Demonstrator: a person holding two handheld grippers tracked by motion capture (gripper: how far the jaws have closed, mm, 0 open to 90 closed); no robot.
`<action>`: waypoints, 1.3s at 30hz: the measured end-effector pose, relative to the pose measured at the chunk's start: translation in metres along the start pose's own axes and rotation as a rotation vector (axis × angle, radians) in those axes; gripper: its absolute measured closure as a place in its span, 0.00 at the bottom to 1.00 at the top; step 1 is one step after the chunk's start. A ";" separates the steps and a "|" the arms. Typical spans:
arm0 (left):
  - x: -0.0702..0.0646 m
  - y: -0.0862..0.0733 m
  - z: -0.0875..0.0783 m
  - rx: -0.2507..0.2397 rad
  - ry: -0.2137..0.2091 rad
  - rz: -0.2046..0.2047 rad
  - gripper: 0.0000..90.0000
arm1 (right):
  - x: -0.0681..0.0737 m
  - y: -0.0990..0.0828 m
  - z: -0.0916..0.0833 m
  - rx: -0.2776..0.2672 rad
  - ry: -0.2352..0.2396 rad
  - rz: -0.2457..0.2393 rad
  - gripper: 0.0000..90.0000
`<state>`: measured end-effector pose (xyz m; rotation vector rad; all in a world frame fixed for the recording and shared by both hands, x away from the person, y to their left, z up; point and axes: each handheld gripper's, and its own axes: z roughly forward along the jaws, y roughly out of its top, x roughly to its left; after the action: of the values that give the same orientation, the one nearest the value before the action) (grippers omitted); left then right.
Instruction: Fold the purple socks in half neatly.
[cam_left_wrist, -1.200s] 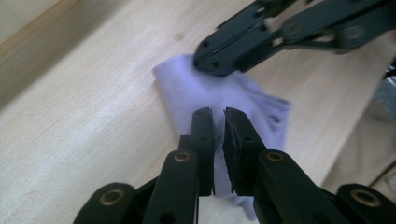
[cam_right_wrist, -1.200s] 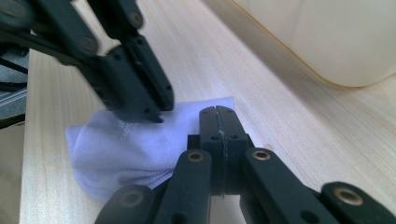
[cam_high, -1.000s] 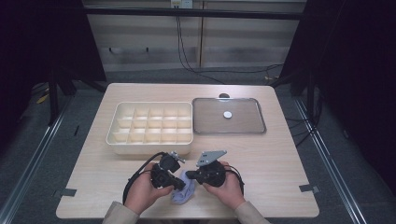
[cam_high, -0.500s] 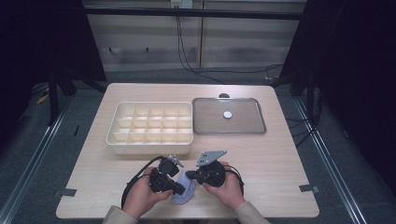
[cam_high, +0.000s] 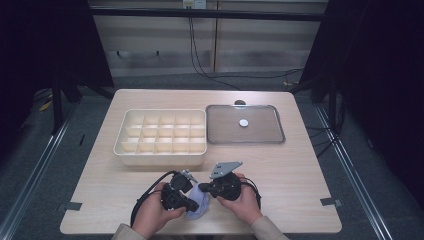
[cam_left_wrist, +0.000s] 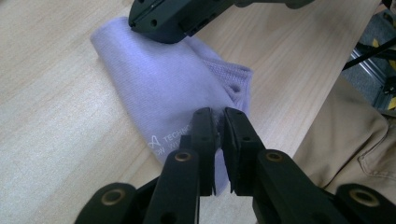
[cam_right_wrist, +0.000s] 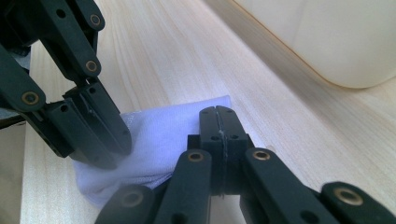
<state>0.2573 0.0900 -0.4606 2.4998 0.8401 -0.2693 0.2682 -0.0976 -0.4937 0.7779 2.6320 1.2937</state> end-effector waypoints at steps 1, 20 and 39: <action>0.001 0.000 -0.001 0.004 -0.007 0.000 0.92 | 0.000 0.000 0.000 0.000 -0.001 -0.001 1.00; 0.013 0.007 -0.003 -0.067 0.072 -0.057 0.53 | 0.000 -0.001 -0.002 -0.002 0.000 0.002 1.00; 0.021 0.008 0.000 -0.036 0.158 -0.059 0.49 | -0.002 -0.006 -0.009 -0.004 -0.011 0.002 1.00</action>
<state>0.2794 0.0952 -0.4645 2.4901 0.9730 -0.0762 0.2652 -0.1080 -0.4925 0.7846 2.6204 1.2913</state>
